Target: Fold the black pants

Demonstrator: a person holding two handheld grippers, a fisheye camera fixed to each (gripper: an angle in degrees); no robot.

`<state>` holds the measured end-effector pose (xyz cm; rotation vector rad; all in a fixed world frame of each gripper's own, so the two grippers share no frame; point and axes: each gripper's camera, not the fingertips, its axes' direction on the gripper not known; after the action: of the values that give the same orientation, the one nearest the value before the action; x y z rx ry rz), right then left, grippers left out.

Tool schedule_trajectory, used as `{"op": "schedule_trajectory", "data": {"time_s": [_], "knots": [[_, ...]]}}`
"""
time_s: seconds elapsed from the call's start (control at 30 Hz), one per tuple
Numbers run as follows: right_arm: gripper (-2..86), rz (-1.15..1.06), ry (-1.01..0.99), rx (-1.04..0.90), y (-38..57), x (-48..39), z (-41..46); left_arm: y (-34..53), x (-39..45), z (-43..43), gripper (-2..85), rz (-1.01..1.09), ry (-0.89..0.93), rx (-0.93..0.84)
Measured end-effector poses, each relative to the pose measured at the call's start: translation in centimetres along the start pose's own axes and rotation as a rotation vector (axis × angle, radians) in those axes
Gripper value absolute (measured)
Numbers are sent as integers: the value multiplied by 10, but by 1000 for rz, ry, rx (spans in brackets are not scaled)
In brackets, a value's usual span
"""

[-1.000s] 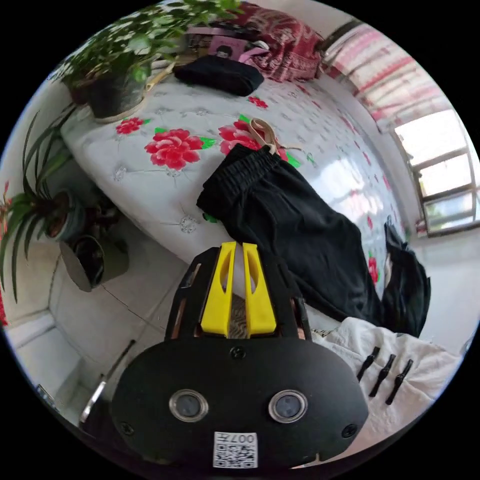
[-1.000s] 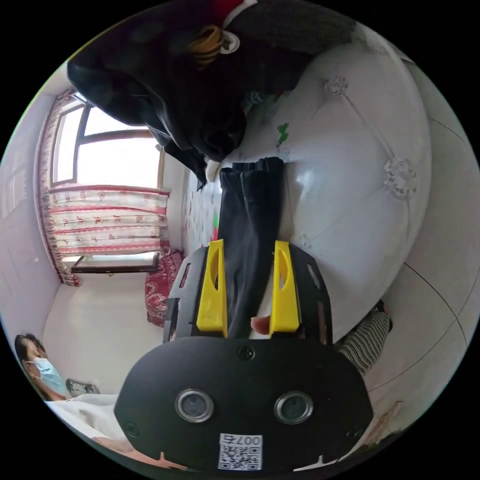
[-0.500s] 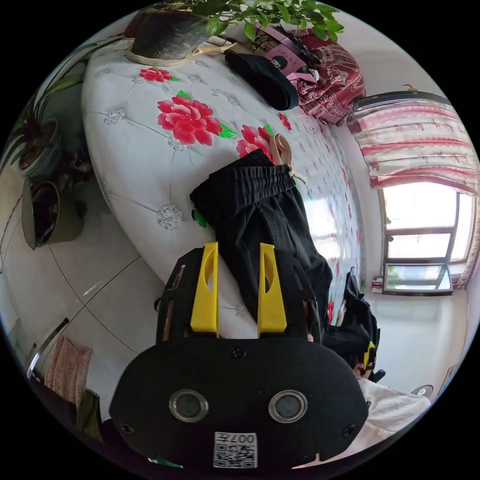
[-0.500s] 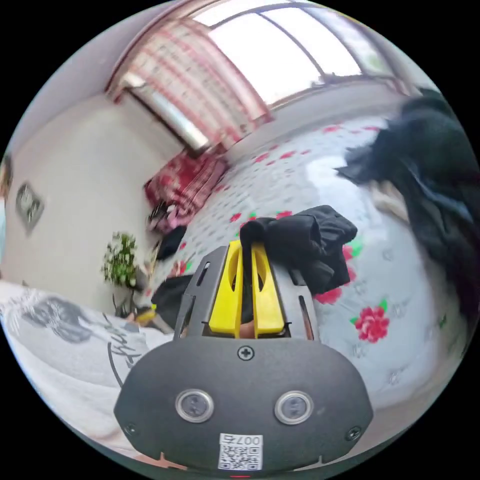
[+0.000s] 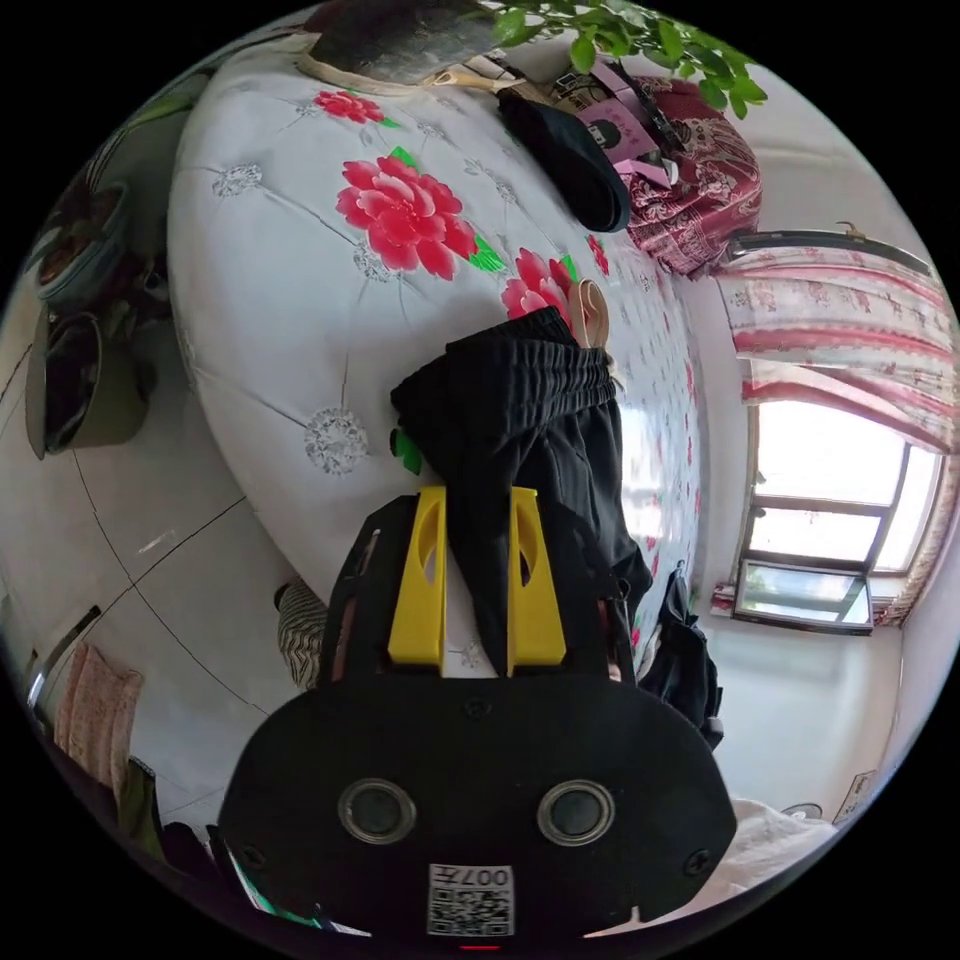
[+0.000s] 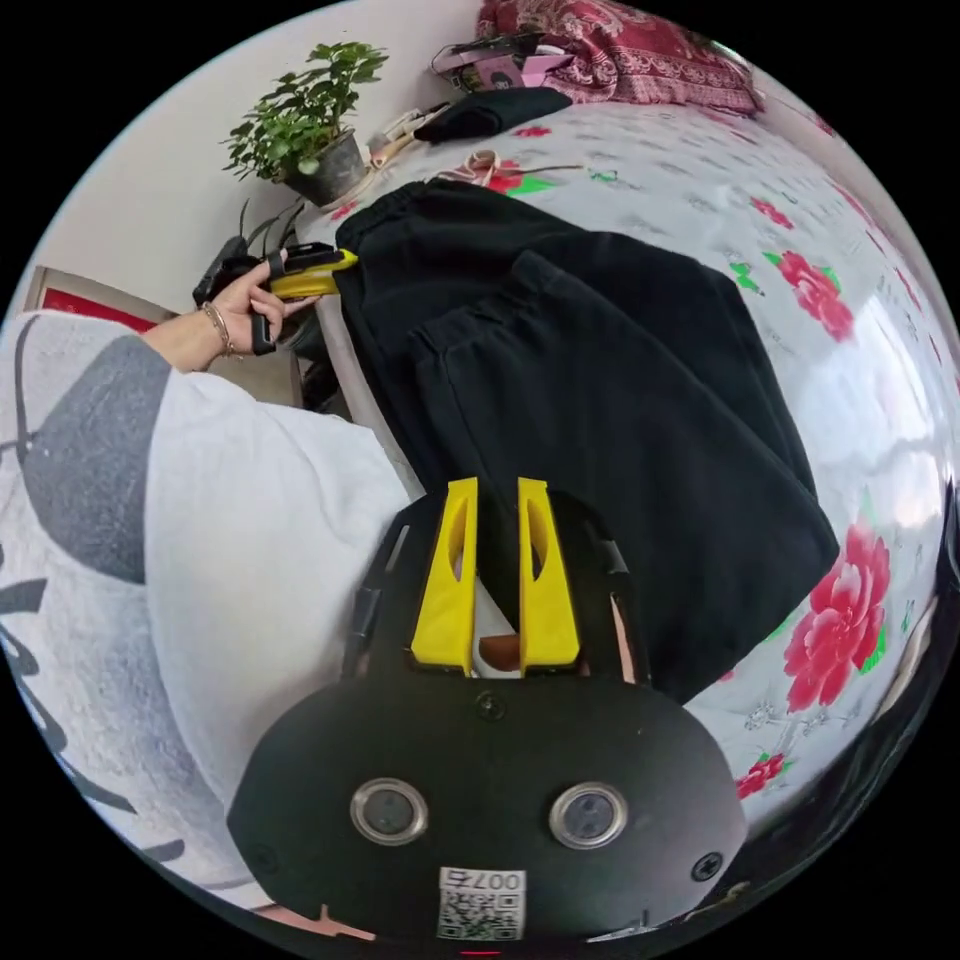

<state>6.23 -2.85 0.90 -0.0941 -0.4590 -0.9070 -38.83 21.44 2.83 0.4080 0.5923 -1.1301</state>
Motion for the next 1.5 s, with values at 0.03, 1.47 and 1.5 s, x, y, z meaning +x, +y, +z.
{"op": "schedule_trajectory", "data": {"time_s": [0.03, 1.47, 1.5], "knots": [[45, 20, -3, 16, 0, 2, -3, -2, -7, 0, 80, -26, 24, 8], [79, 824, -200, 154, 210, 185, -36, 124, 184, 140, 125, 810, 15, -859], [74, 787, -174, 110, 196, 188, -36, 126, 184, 144, 125, 812, 13, -866]]}}
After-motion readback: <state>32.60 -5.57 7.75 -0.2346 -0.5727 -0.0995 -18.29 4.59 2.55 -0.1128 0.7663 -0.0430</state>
